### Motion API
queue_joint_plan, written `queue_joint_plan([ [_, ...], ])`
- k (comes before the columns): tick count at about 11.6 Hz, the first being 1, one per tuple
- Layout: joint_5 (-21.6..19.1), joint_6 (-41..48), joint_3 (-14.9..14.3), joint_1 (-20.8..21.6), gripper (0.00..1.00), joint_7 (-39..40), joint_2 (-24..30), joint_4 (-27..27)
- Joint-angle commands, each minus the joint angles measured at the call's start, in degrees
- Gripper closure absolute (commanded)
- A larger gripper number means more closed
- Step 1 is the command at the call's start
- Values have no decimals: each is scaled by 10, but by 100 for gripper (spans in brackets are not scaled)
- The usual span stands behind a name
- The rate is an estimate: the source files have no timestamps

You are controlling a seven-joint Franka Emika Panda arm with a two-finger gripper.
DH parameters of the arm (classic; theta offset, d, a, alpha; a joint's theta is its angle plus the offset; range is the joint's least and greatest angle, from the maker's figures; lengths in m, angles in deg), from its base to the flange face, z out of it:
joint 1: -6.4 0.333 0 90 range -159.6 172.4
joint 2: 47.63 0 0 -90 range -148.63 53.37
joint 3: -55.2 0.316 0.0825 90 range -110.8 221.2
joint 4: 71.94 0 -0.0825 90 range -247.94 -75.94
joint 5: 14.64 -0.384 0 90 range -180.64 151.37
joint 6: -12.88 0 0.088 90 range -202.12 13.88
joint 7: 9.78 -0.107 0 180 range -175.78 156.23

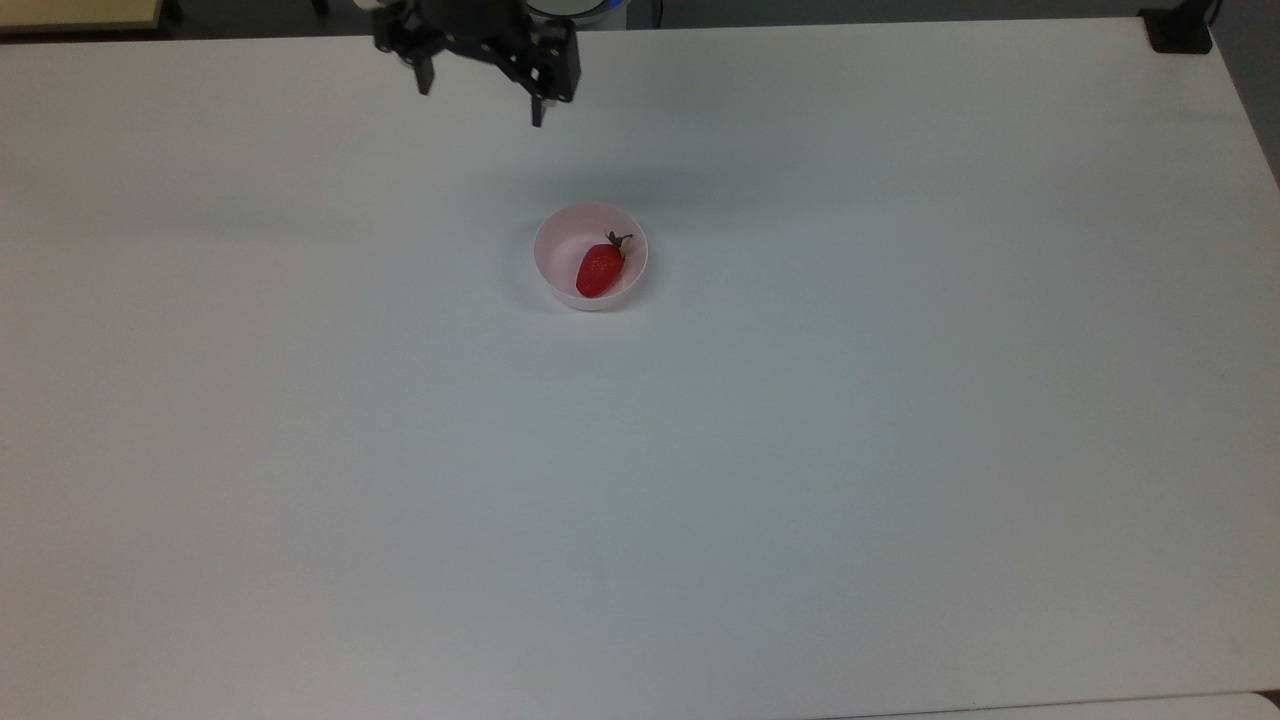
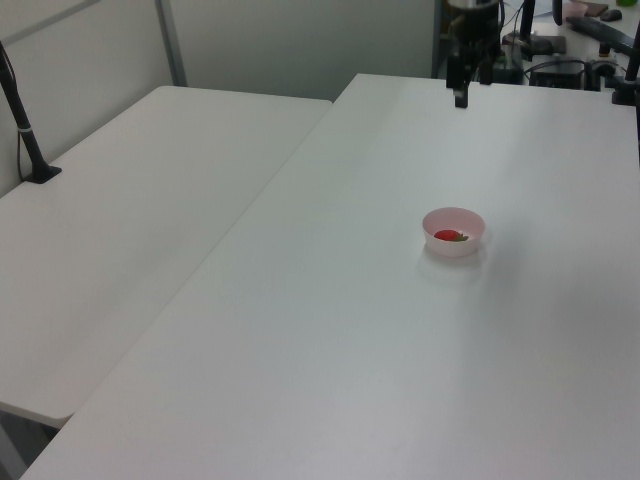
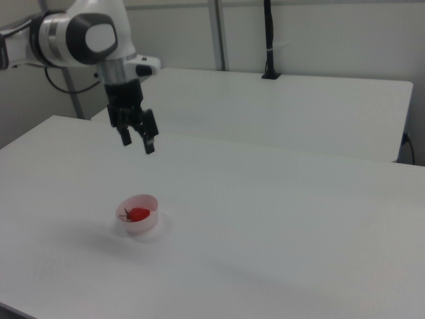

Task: Pick up strawberry from bowl
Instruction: 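Lower the open gripper down into the pink bowl around the strawberry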

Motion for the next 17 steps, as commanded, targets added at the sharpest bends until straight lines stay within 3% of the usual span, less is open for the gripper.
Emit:
queue_joint_plan([
  [1,-18,-67,0,34,3,-80,16,-94],
  [4,-29,-173,1,66,5,-173,12,-179],
  [9,-29,-305,1,67,20,-316,-28,-231],
  [12,-29,-387,1,66,22,-341,-36,-285],
  [17,-29,-423,1,63,25,-354,-60,-285],
])
